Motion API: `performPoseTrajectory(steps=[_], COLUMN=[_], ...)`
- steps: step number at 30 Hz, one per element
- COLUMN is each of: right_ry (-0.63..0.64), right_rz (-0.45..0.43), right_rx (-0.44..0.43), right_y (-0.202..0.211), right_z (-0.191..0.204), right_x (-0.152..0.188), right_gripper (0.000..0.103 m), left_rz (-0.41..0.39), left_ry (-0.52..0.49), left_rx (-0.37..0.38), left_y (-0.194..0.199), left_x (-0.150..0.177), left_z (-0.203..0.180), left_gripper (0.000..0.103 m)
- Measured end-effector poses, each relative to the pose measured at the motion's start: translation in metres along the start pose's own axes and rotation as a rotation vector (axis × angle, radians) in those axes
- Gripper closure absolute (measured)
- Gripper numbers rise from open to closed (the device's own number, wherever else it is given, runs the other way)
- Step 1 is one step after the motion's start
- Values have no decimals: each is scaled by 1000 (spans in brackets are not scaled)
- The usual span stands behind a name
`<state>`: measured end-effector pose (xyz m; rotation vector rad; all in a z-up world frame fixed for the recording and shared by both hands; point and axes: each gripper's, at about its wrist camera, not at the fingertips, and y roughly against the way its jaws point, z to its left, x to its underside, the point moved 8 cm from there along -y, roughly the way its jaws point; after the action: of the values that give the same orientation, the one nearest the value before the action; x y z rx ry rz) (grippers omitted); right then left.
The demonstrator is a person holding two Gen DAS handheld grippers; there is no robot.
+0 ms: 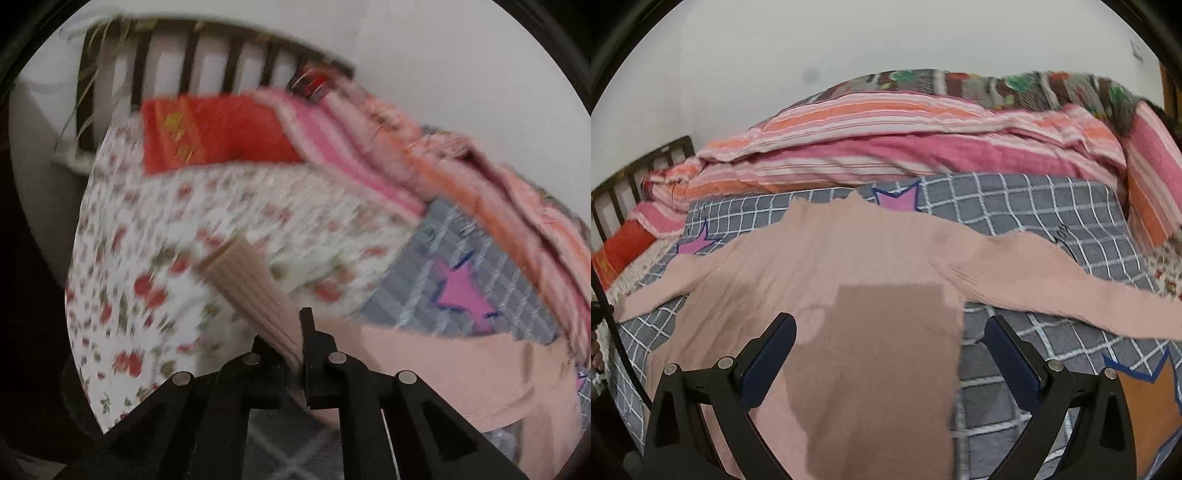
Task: Fold small clothes
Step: 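Lift the sleeve with the left tool and lay it across the sweater body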
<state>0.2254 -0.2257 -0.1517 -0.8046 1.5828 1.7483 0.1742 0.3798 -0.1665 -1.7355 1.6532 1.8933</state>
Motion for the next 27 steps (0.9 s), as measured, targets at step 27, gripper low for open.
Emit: performPoseTrajectory(steps=[27], right_ry=[-250], right_rz=[-103], right_rx=[127], right_y=[31], right_z=[-178], right_x=[10], right_gripper=[3], left_rz=[106], left_ry=[-670], left_rx=[608], left_y=[118], left_x=[208], left_z=[-506], left_gripper=[96])
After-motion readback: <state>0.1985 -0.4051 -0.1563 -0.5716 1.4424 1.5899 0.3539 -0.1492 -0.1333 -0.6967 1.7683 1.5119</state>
